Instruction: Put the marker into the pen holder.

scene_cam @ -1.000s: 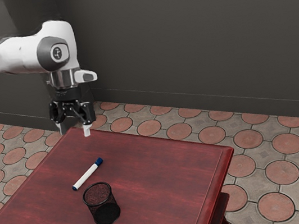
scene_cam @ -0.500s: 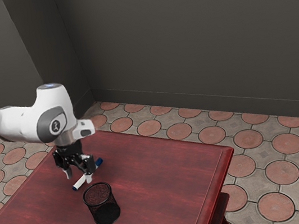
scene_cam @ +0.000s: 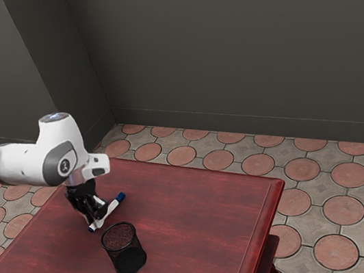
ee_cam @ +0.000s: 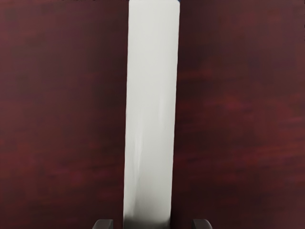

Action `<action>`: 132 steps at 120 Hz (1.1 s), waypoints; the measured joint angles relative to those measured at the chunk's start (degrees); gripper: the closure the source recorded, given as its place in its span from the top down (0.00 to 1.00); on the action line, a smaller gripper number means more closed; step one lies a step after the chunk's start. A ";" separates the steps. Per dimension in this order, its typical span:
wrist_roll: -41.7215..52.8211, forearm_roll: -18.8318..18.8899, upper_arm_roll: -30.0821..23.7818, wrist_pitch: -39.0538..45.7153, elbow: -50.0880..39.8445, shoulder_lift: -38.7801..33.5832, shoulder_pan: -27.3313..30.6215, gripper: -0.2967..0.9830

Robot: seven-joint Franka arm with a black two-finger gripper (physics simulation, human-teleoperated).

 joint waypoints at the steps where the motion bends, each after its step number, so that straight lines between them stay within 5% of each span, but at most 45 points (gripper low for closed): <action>1: 0.12 -0.01 0.00 0.03 0.00 0.01 0.01 0.34; 70: 4.62 0.34 -0.25 0.52 0.82 1.51 0.94 0.30; 93: 5.38 0.16 -0.73 -0.03 1.25 0.66 0.72 0.19; 113: 5.15 0.49 -2.70 -4.31 1.24 -10.01 -1.80 0.17; 132: 4.78 -2.63 -3.24 -9.56 -12.70 -29.57 -5.65 0.18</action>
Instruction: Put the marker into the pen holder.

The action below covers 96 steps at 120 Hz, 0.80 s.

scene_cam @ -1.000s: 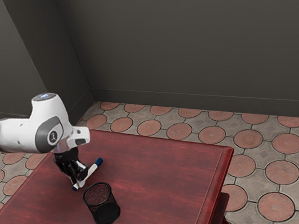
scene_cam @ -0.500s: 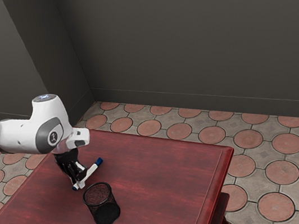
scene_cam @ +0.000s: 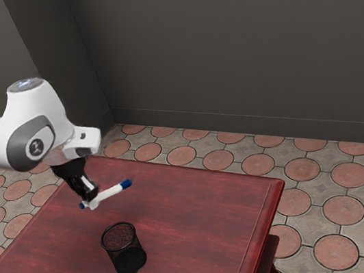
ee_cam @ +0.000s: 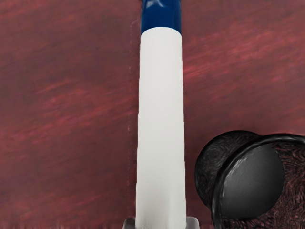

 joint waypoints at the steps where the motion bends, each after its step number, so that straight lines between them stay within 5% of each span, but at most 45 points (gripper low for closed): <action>1: -0.04 -0.15 -0.10 -0.30 -0.61 -0.76 -0.07 0.18; 15: -0.56 -2.63 -2.24 -4.08 -6.91 -7.73 -0.23 0.19; 41: -1.42 -4.64 -2.81 -9.22 -8.18 -9.02 0.66 0.20; 68: -1.81 -5.18 -3.14 -11.72 -1.00 -0.60 0.04 0.23; 96: -2.22 -5.54 -3.29 -15.10 12.17 6.80 -0.96 0.57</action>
